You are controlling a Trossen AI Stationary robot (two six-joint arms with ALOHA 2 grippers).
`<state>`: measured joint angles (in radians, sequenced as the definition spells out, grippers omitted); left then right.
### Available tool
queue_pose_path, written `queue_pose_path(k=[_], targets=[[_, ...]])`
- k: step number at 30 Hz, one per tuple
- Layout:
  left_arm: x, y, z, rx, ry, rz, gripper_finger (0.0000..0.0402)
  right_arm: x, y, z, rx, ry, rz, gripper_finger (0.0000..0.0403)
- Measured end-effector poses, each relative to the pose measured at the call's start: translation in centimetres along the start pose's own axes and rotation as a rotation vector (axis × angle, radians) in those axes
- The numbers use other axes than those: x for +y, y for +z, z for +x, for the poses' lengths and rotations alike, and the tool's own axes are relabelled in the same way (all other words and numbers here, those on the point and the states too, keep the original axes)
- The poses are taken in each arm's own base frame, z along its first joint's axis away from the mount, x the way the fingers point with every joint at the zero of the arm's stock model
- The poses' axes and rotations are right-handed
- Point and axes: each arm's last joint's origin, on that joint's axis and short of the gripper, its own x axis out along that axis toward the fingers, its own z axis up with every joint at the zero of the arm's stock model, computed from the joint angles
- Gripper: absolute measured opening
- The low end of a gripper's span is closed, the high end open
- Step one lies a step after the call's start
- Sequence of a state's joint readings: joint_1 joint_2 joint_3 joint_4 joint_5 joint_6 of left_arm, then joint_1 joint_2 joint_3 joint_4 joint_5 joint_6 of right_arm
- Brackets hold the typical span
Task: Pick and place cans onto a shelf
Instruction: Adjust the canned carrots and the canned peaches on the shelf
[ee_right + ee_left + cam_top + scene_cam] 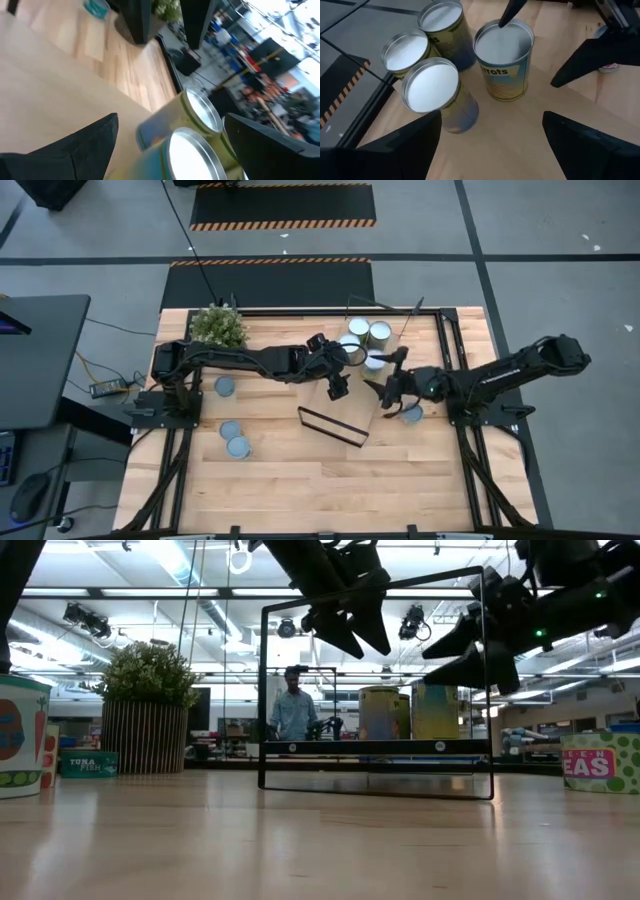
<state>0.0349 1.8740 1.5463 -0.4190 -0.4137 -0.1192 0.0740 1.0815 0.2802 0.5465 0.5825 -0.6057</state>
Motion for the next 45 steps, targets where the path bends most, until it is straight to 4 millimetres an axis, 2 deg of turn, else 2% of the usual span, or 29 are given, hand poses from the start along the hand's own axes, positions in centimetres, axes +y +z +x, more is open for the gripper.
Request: queue_pose_path(k=[9, 18, 24, 33, 39, 45], targets=[[0.0, 0.0, 0.0, -0.001, 0.000, 0.000, 0.0353, 1.4, -0.3, -0.3, 0.153, -0.139, -0.120, 0.0372], [0.0, 0.0, 0.1, -0.001, 0.000, 0.001, 0.0352, -0.1, -1.7, 1.2, 0.260, -0.246, -0.093, 0.0372], [0.0, 0.0, 0.1, -0.001, 0.001, 0.001, 0.0352, -1.1, -2.0, 1.8, 0.224, -0.238, -0.038, 0.0372], [0.2, 0.0, 0.1, 0.004, 0.025, 0.027, 0.0353, -0.4, -1.5, 1.6, 0.164, -0.191, 0.033, 0.0372], [2.5, -0.6, 1.0, 0.075, 0.169, -0.010, 0.0352, 0.2, -0.5, 1.0, 0.117, -0.205, 0.045, 0.0372], [4.3, -1.2, 2.8, 0.119, 0.185, -0.047, 0.0353, 0.4, -0.2, 0.5, 0.143, -0.262, 0.015, 0.0372]])
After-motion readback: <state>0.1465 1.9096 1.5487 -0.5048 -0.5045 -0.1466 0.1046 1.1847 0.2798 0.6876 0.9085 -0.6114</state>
